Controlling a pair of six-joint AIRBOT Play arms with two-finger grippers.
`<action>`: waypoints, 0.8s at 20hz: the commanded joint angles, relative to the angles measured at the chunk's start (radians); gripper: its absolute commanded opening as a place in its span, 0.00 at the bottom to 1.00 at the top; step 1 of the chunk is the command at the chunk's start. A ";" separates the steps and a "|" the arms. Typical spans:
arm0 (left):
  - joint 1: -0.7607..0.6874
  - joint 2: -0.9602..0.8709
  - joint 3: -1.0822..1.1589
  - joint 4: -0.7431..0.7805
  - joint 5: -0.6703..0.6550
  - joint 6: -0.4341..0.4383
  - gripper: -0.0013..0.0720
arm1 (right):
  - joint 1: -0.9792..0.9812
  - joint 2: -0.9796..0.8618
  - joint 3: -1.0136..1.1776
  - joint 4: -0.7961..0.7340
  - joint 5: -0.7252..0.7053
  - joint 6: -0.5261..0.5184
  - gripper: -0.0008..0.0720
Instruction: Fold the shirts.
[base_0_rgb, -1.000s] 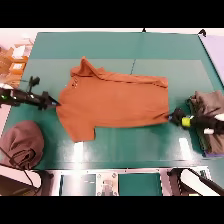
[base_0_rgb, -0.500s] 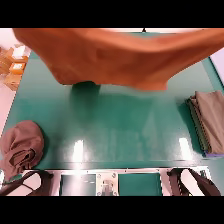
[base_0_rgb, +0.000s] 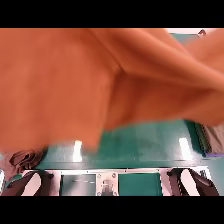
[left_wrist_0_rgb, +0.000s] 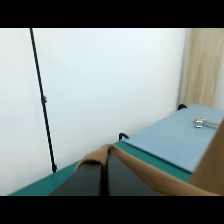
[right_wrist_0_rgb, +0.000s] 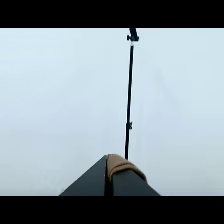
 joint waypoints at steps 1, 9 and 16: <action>0.000 0.013 -0.085 0.078 -0.069 -0.063 0.05 | 0.002 0.006 -0.157 0.003 0.023 0.021 0.03; -0.084 -0.060 -0.942 0.063 0.195 0.241 0.05 | 0.171 -0.133 -0.937 0.198 -0.243 -0.177 0.03; -0.229 -0.690 -0.939 -0.031 0.478 0.428 0.05 | 0.303 -0.752 -0.845 0.278 -0.473 -0.193 0.03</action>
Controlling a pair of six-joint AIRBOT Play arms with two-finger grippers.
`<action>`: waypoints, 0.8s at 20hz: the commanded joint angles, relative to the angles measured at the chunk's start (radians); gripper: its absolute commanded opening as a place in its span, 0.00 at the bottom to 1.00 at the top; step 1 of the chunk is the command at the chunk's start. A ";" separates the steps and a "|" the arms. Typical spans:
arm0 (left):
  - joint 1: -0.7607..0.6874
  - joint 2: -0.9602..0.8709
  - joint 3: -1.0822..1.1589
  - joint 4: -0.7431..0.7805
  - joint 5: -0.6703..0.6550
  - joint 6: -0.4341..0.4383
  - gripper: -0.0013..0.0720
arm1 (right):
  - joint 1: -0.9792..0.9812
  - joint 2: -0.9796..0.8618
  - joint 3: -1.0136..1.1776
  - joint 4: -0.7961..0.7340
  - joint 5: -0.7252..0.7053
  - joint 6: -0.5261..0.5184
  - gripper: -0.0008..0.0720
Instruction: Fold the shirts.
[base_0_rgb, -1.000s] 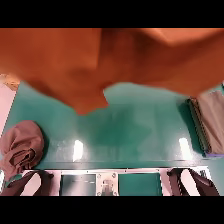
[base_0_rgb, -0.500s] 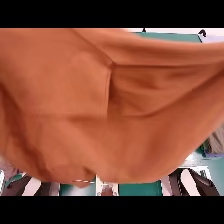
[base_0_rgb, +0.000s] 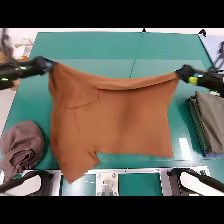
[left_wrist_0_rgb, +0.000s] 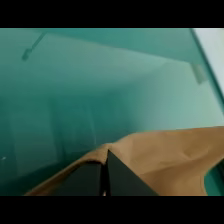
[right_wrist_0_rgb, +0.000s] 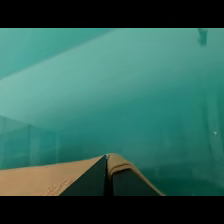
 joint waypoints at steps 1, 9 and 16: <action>-0.028 -0.308 0.112 -0.076 0.069 0.074 0.05 | 0.012 -0.322 0.145 0.072 -0.029 -0.013 0.03; -0.028 -0.491 0.458 -0.046 0.069 -0.019 0.05 | -0.032 -0.581 0.615 0.142 0.154 0.037 0.03; -0.028 -0.492 0.487 0.141 -0.027 -0.131 0.05 | -0.045 -0.583 0.629 0.014 0.285 0.127 0.03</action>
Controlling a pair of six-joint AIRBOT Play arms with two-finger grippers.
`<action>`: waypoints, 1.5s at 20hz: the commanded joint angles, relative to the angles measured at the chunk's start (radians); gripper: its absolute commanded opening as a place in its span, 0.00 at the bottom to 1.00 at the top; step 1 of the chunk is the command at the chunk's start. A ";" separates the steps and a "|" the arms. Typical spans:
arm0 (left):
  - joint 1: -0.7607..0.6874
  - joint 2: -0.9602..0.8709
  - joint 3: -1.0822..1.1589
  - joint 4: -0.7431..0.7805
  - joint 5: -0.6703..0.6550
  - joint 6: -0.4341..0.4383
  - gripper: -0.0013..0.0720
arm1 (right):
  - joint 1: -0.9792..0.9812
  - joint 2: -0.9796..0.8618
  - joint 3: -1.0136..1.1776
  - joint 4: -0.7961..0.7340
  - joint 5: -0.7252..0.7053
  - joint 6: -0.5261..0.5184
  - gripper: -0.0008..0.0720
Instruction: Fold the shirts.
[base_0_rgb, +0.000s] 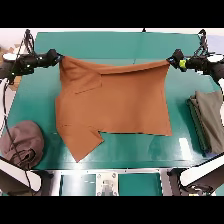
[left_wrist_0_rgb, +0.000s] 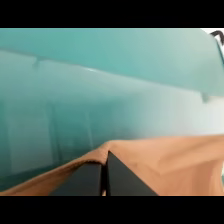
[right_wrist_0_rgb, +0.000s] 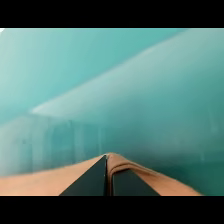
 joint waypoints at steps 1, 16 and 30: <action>0.001 -0.005 0.013 0.222 -0.095 -0.124 0.05 | -0.014 -0.006 -0.003 -0.119 0.143 0.075 0.03; 0.053 -0.004 -0.066 0.510 -0.563 -0.257 0.05 | -0.065 0.201 -0.424 -0.385 0.322 0.140 0.03; 0.089 0.021 -0.095 0.529 -0.731 -0.375 0.69 | -0.119 0.331 -0.513 -0.371 0.409 0.137 0.42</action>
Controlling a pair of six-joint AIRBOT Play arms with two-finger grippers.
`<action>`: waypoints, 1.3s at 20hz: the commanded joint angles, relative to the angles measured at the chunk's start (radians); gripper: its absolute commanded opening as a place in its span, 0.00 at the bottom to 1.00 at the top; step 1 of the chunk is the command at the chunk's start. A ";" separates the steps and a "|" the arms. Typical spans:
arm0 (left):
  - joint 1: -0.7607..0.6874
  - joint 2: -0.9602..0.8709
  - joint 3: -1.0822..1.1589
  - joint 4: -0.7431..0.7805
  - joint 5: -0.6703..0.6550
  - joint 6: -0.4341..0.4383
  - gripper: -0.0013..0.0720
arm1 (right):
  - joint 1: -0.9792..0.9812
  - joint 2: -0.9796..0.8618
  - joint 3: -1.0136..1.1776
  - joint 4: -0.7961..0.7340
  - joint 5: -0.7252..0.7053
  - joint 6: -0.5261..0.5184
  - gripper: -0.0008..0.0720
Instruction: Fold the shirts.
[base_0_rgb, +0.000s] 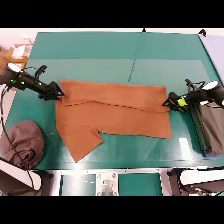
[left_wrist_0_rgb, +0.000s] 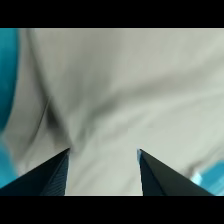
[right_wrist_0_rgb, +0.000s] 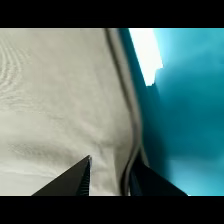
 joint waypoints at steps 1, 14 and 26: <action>0.032 0.048 -0.001 0.011 -0.175 -0.084 0.69 | -0.050 0.122 0.021 -0.015 0.111 -0.002 0.42; 0.130 0.774 -1.048 0.031 0.224 -0.081 0.69 | -0.303 0.762 -0.745 -0.098 0.074 0.111 0.41; 0.130 0.774 -1.278 -0.398 0.467 0.150 0.34 | -0.115 0.636 -0.896 0.267 -0.298 0.109 0.53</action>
